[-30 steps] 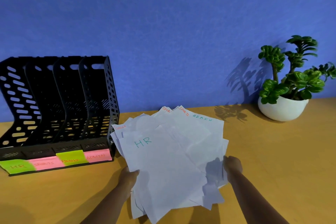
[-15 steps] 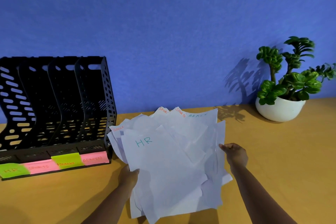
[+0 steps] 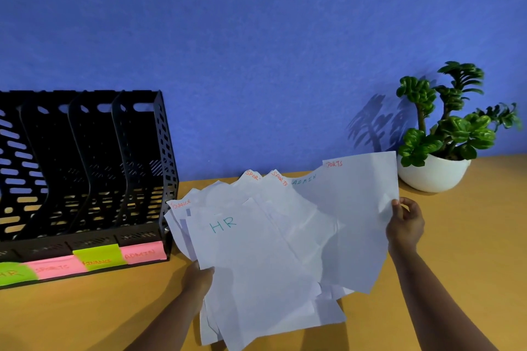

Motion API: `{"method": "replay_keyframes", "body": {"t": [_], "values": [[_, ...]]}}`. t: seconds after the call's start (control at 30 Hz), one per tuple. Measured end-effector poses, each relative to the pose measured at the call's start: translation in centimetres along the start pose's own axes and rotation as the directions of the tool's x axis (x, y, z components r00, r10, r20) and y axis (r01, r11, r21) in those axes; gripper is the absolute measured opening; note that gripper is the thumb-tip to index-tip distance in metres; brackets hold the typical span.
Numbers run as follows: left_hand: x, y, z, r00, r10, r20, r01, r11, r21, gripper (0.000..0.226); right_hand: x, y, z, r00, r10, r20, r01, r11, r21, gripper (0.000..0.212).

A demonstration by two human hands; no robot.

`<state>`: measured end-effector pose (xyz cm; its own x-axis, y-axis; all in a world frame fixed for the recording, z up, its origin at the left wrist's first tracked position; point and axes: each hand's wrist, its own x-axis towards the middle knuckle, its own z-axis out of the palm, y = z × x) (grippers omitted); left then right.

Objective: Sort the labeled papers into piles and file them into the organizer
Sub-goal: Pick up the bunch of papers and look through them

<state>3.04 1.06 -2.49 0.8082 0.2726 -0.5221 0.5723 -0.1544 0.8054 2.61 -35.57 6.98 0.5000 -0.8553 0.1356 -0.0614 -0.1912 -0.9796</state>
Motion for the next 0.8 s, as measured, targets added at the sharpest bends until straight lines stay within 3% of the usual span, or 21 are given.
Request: {"method": "replay_keyframes", "body": {"t": [0.23,0.37,0.53,0.63,0.8], "values": [[-0.2,0.4,0.2,0.999,0.039,-0.025,-0.039,0.999,0.023,0.033,-0.2,-2.4,-0.2,0.988,-0.150,-0.039,0.149,0.988,-0.040,0.023],[-0.4,0.4,-0.1,0.996,0.079,-0.052,-0.078,0.997,0.012,0.034,-1.5,-4.7,-0.1,0.891,-0.415,-0.184,0.396,0.909,-0.130,0.024],[-0.7,0.5,-0.4,0.995,0.099,-0.025,-0.100,0.993,-0.058,0.036,-1.7,-8.4,0.8,0.831,-0.441,-0.339,0.473,0.881,0.013,0.021],[-0.9,0.5,-0.9,0.992,0.128,0.001,-0.126,0.981,-0.148,0.036,-1.0,-9.3,1.2,0.885,-0.350,-0.306,0.403,0.906,0.128,0.020],[-1.6,0.8,-1.9,0.985,0.173,-0.014,-0.172,0.956,-0.237,0.036,1.5,-5.3,2.0,0.994,-0.083,-0.076,0.081,0.996,-0.026,0.028]]}}
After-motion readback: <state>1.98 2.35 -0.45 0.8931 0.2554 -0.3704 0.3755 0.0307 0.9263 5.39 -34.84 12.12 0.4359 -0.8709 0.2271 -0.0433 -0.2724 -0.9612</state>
